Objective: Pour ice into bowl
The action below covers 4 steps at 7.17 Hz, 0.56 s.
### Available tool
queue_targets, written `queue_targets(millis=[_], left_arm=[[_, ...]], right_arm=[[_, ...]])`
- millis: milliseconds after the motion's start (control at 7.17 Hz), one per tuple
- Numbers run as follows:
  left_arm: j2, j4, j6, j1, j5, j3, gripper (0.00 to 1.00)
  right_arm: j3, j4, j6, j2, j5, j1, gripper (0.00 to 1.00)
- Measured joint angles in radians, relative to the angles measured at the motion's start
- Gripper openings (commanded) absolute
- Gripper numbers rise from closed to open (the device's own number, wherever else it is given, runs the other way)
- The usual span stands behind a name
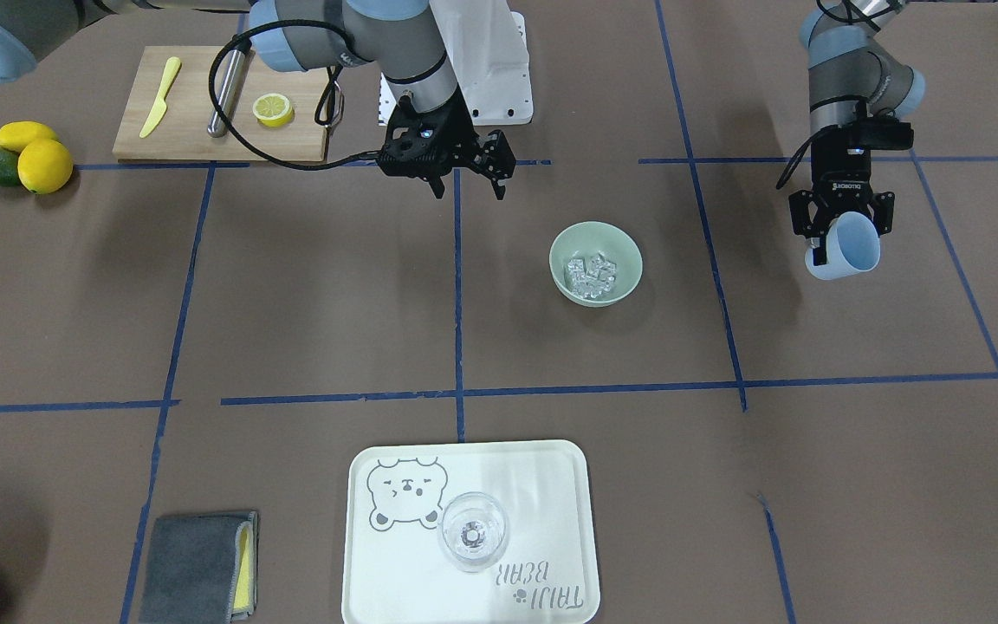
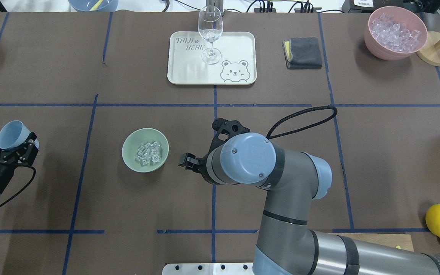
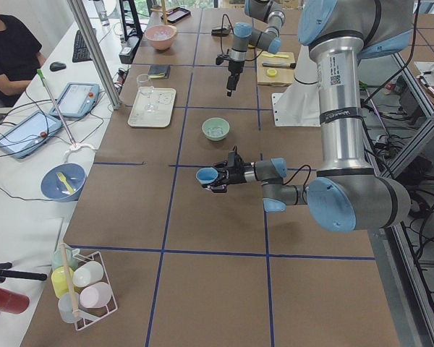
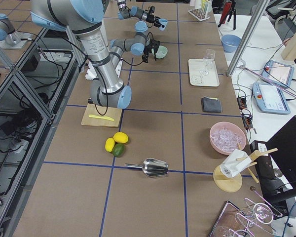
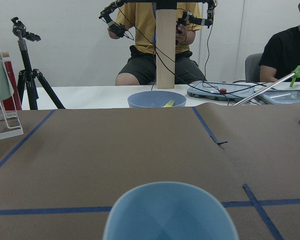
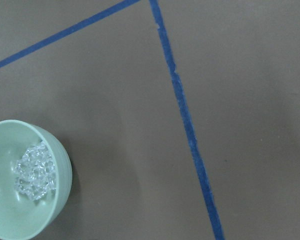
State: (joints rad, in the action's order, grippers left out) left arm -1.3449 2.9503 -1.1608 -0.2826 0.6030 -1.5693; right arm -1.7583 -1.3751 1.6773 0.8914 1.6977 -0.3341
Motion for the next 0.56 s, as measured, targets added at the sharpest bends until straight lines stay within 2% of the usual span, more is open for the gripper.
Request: queue_targets(millis=[279,418,558], left_arm=[[-0.004,0.0,-0.003,-0.013,0.0,0.028,0.0],[-0.004,0.0,-0.001,-0.017,0.0,0.034,0.41],[-0.004,0.0,0.002,-0.021,0.001,0.037,0.99]], right_arm=[[0.069,0.008,0.004,-0.064,-0.027,0.017,1.0],[0.123,0.037,0.003,-0.098,-0.038,0.018,1.0],[0.179,0.068,0.001,-0.13,-0.05,0.014,1.0]])
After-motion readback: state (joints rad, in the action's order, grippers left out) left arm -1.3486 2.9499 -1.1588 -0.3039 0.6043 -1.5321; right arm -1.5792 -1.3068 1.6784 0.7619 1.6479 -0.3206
